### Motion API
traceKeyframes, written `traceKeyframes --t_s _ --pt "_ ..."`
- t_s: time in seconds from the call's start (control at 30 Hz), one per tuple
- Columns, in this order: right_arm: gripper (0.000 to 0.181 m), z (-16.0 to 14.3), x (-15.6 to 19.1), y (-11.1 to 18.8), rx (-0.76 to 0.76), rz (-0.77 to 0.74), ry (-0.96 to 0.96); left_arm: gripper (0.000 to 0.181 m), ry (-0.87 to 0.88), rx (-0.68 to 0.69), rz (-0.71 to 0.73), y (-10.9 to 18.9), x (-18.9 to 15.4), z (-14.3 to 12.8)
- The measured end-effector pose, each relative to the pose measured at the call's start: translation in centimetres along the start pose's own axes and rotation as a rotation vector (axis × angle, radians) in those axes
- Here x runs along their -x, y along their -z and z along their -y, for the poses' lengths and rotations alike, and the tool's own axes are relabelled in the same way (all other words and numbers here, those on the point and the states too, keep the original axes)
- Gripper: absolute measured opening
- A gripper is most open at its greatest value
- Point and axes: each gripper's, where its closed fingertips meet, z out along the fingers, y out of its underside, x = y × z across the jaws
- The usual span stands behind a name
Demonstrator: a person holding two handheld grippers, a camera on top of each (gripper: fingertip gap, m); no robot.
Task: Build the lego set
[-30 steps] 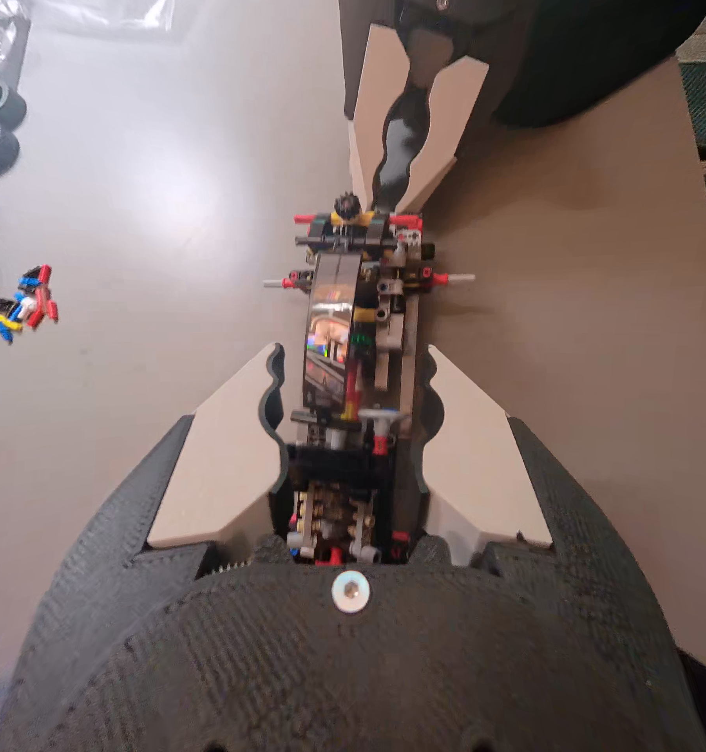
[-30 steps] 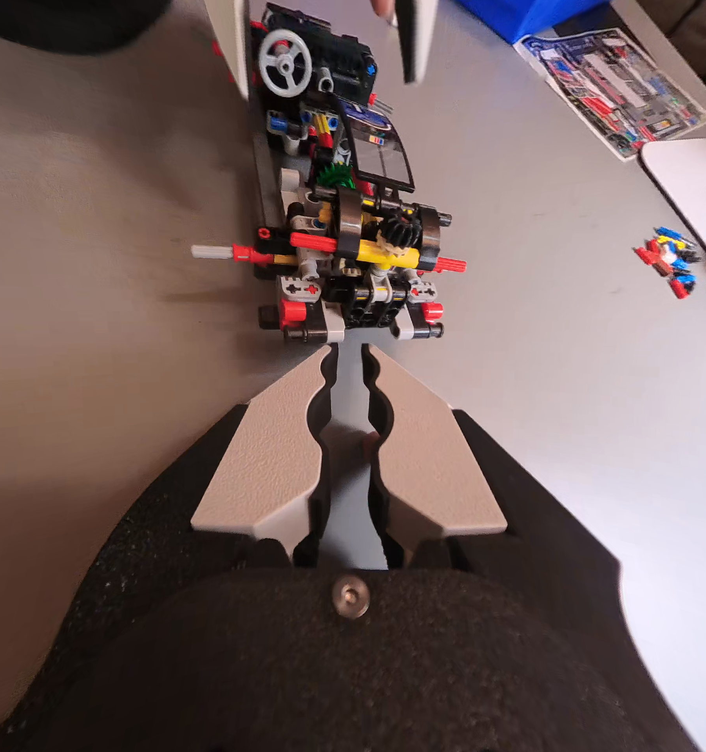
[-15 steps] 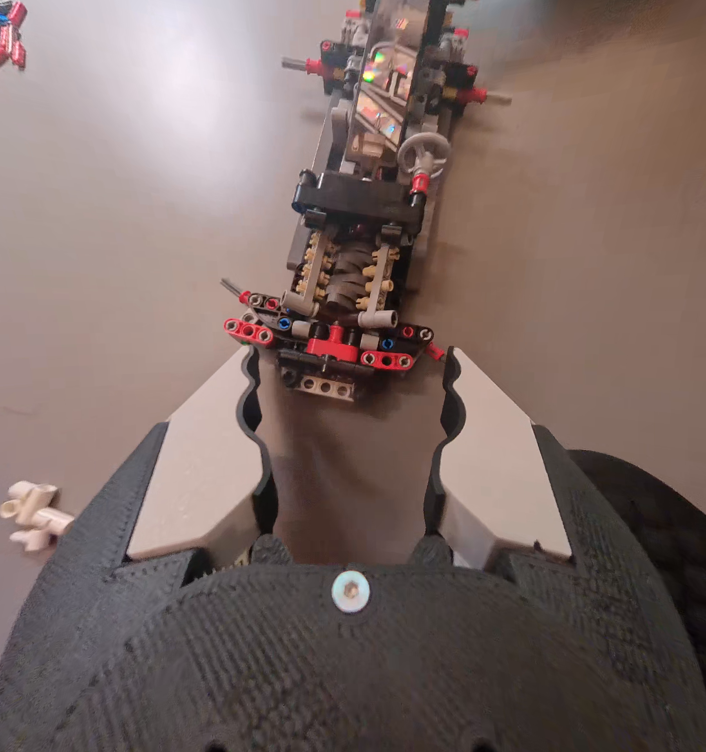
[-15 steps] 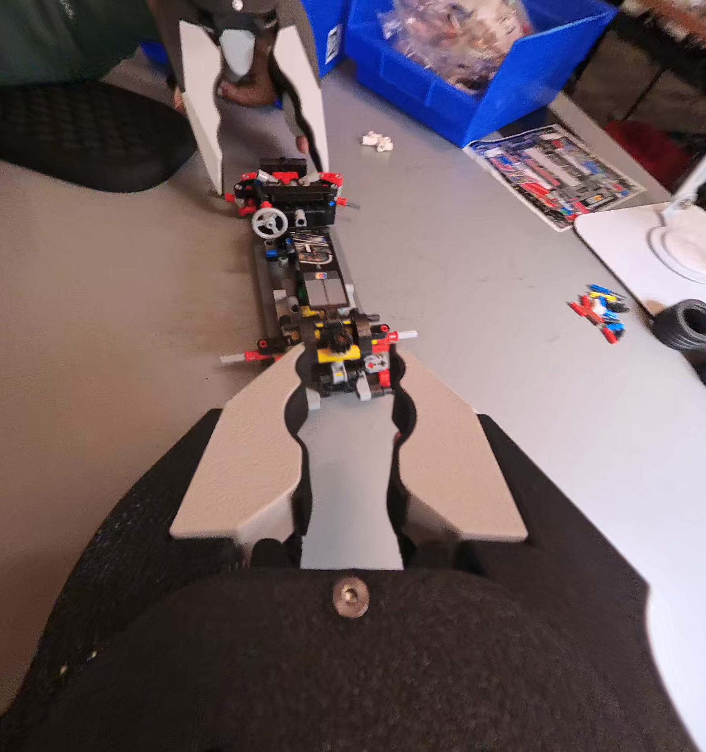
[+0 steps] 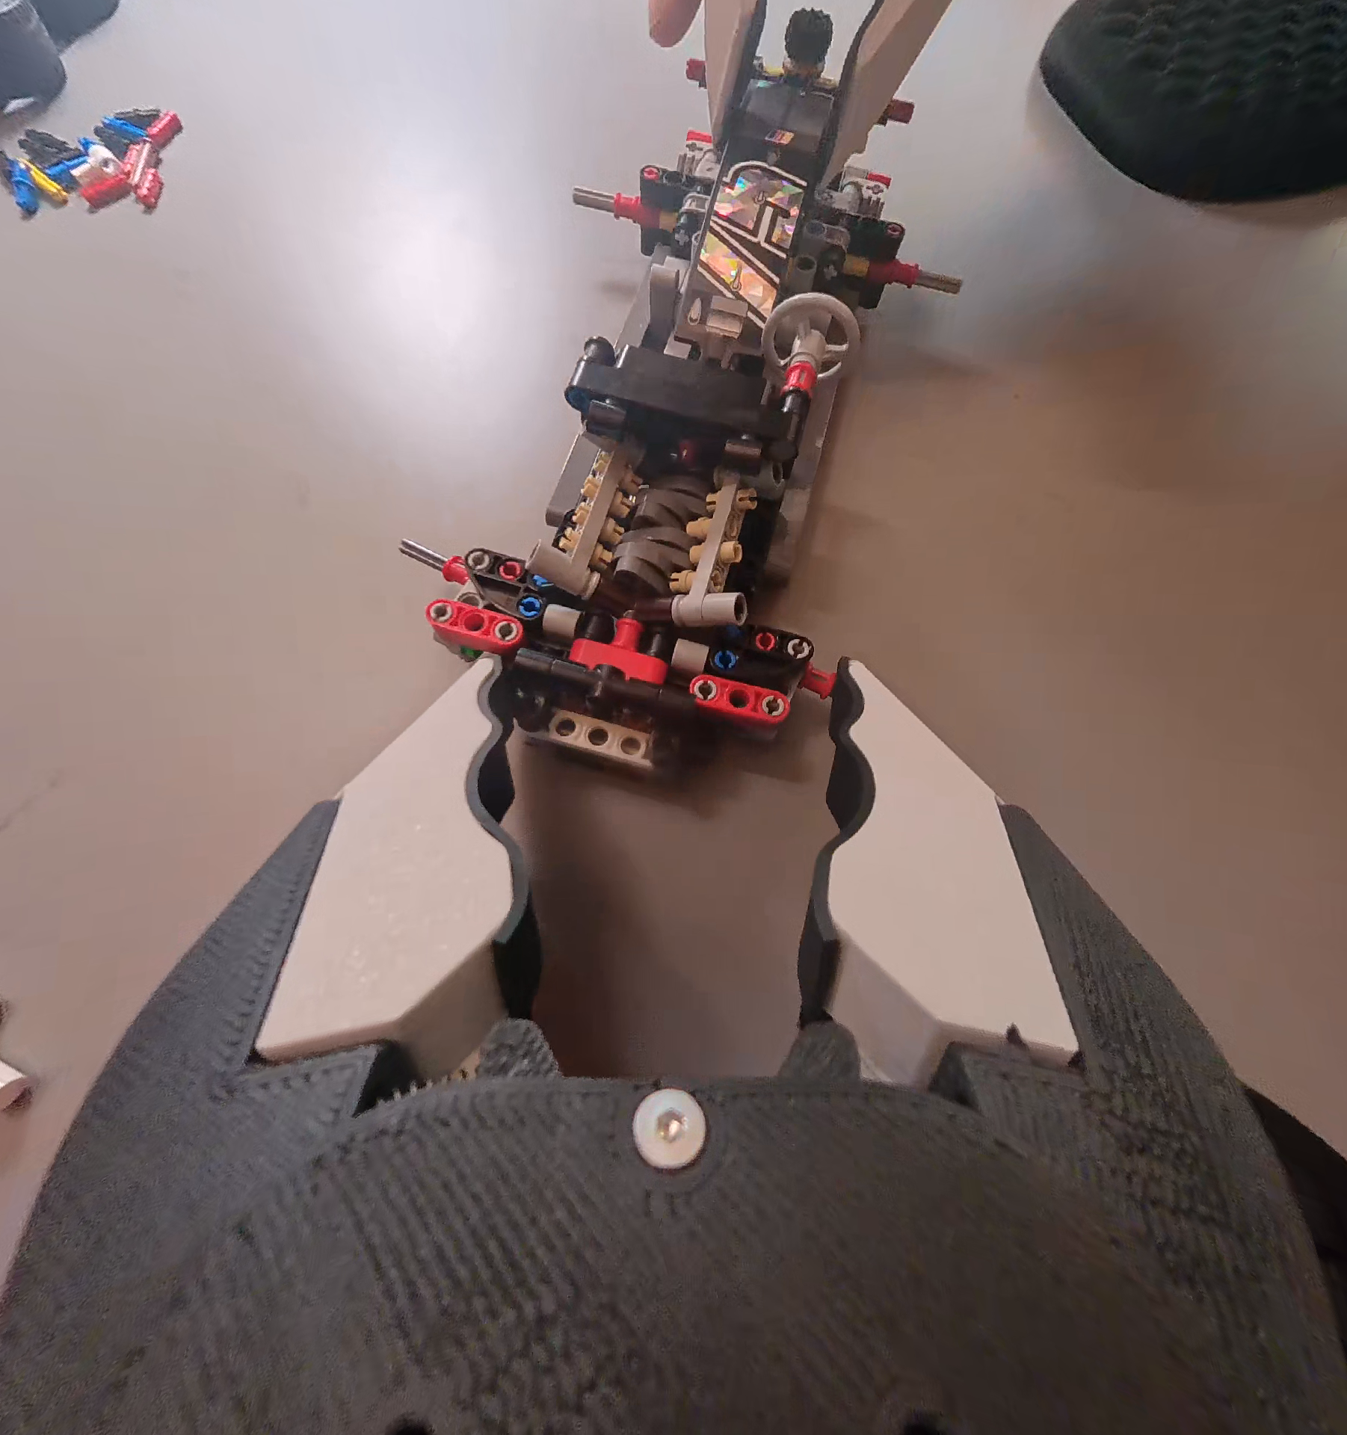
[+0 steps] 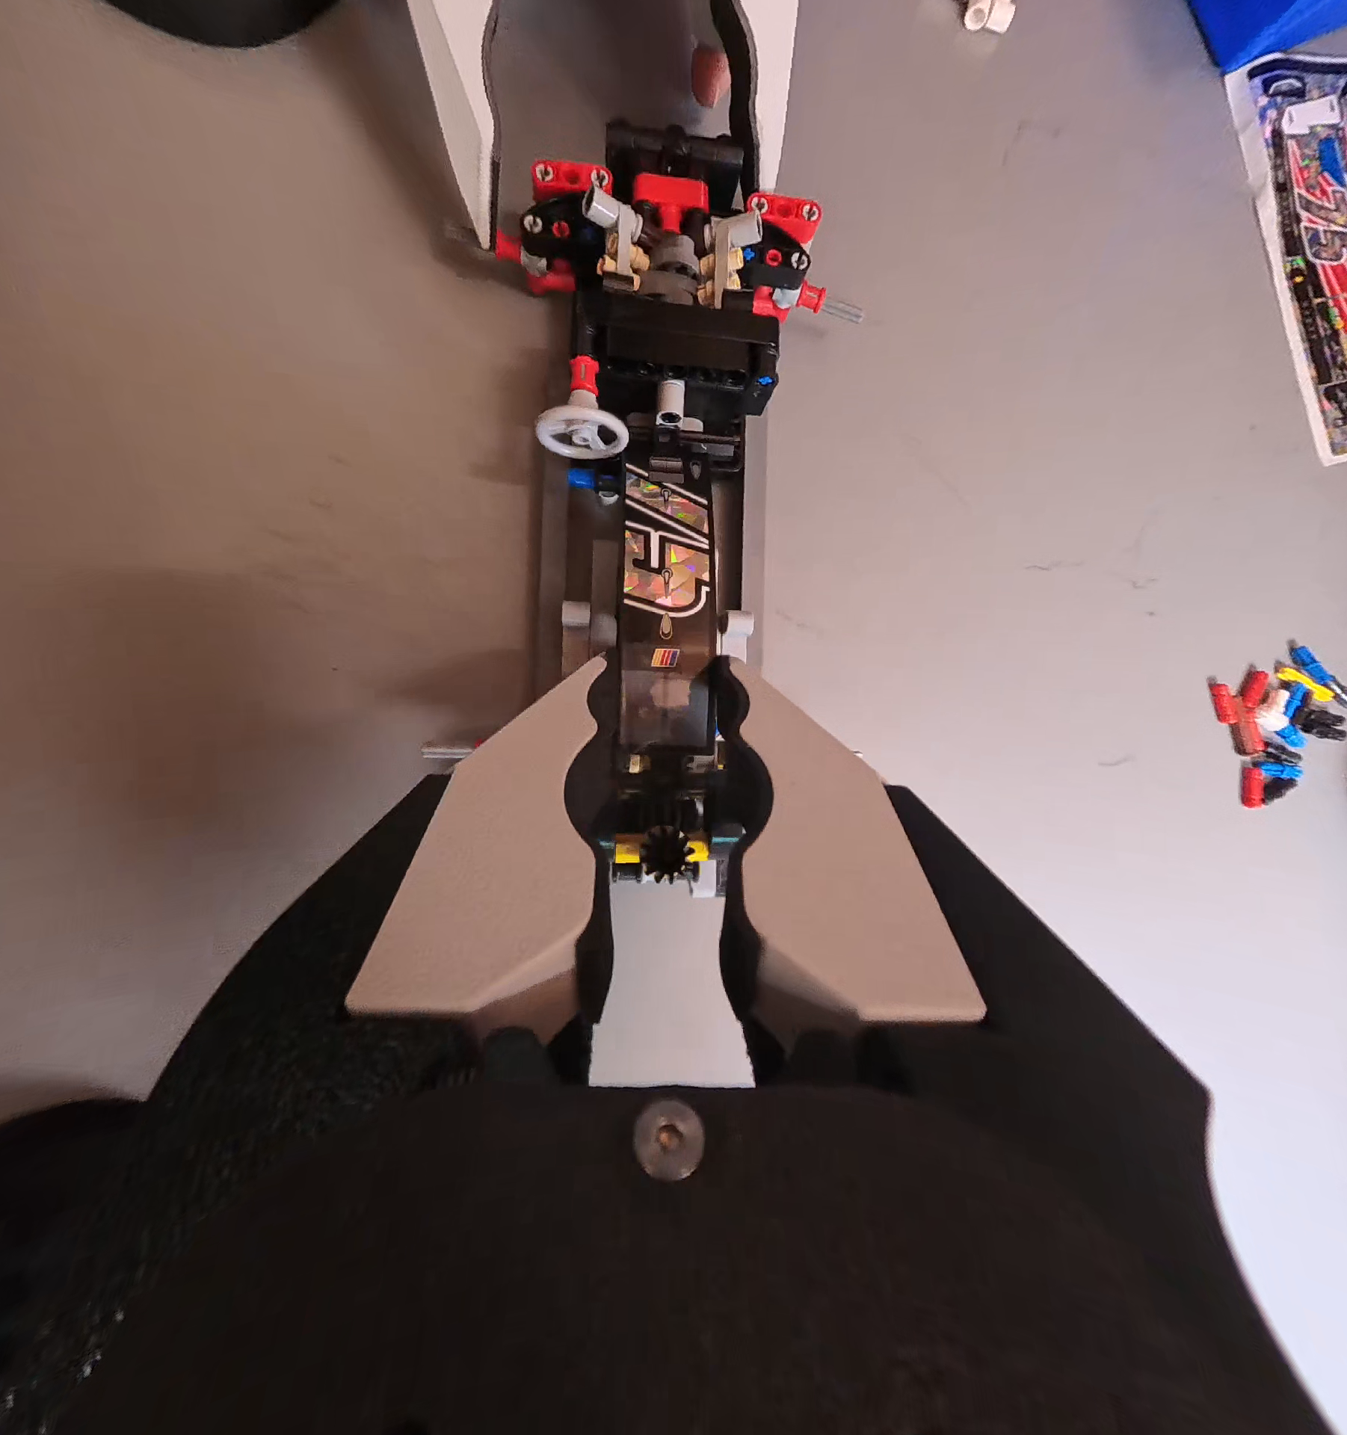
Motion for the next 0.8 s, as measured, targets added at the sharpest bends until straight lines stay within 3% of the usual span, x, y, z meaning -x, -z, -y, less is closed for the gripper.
traceKeyframes --t_s 0.1,0.17,0.27,0.37,0.5,0.57,0.73,0.8 --pt "0.023 0.0 -0.5 0.1 -0.023 -0.003 -0.012 0.081 0.026 -0.018 0.011 -0.2 0.3 0.1" --pt "0.033 0.2 -0.7 0.4 -0.060 0.003 -0.027 0.081 0.028 -0.035 0.007 -0.2 0.3 0.2" --pt "0.043 1.9 -2.1 2.6 -0.192 -0.030 -0.071 0.081 0.051 -0.109 -0.024 0.6 0.3 1.1" --pt "0.040 4.2 -5.8 6.3 -0.414 -0.148 -0.154 0.081 0.076 -0.232 -0.012 2.1 1.0 2.9" --pt "0.023 4.4 -12.9 9.4 -0.585 -0.441 -0.268 0.075 0.040 -0.356 0.167 3.9 3.8 4.5" --pt "0.000 4.0 -15.8 9.9 -0.632 -0.556 -0.321 0.067 0.042 -0.420 0.255 5.0 5.0 5.5" --pt "0.000 3.2 -20.5 9.3 -0.706 -0.748 -0.418 0.026 0.108 -0.577 0.429 8.5 7.5 7.8" --pt "0.016 3.2 -21.5 8.9 -0.728 -0.797 -0.442 0.012 0.116 -0.629 0.483 9.6 8.2 8.5"
